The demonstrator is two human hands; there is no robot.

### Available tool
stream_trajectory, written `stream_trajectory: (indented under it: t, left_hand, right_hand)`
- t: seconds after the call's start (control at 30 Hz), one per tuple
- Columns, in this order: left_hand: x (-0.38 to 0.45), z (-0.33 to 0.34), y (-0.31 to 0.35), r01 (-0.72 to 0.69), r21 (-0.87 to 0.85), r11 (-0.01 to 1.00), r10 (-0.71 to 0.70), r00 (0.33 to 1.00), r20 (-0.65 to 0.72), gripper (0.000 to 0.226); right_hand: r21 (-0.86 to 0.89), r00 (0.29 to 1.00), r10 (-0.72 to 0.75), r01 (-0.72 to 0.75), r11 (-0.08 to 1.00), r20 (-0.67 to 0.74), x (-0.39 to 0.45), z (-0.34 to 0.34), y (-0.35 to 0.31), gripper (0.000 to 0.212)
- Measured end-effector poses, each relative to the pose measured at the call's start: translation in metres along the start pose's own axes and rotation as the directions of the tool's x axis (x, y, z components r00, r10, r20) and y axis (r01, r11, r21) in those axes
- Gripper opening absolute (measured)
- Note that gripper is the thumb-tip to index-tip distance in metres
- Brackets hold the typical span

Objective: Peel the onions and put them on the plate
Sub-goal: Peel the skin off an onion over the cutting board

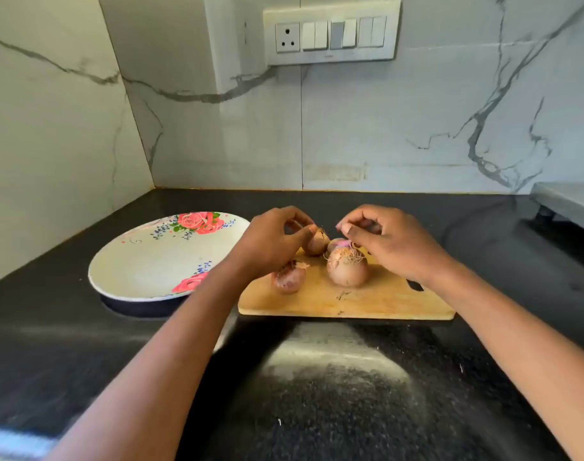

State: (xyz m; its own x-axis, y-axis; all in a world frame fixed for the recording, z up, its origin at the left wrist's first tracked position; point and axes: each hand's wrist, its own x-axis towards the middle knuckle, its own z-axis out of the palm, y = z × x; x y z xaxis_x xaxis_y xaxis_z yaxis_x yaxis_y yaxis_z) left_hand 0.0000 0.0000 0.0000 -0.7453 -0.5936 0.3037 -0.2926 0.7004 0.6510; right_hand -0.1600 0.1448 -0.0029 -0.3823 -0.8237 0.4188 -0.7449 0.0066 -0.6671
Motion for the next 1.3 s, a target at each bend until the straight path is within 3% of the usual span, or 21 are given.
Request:
stream_trajectory:
  t: [0.37,0.93,1.3]
  left_hand:
    - [-0.003,0.001,0.005,-0.057,-0.070,0.996,0.057,0.998,-0.010,0.016]
    - [-0.006,0.002,0.009,-0.085,0.011,0.996,0.085,0.996,-0.027,0.014]
    - [-0.012,0.002,0.016,-0.134,0.051,0.990,0.135,0.991,-0.022,0.047]
  right_hand:
    - [0.101,0.995,0.085,-0.089,0.991,0.045,-0.004,-0.008,0.013,0.008]
    - [0.384,0.976,0.131,-0.055,0.922,-0.174,-0.003,-0.001,0.008,0.012]
    - [0.561,0.975,0.145,-0.025,0.827,-0.170,-0.004,0.003,-0.006,0.013]
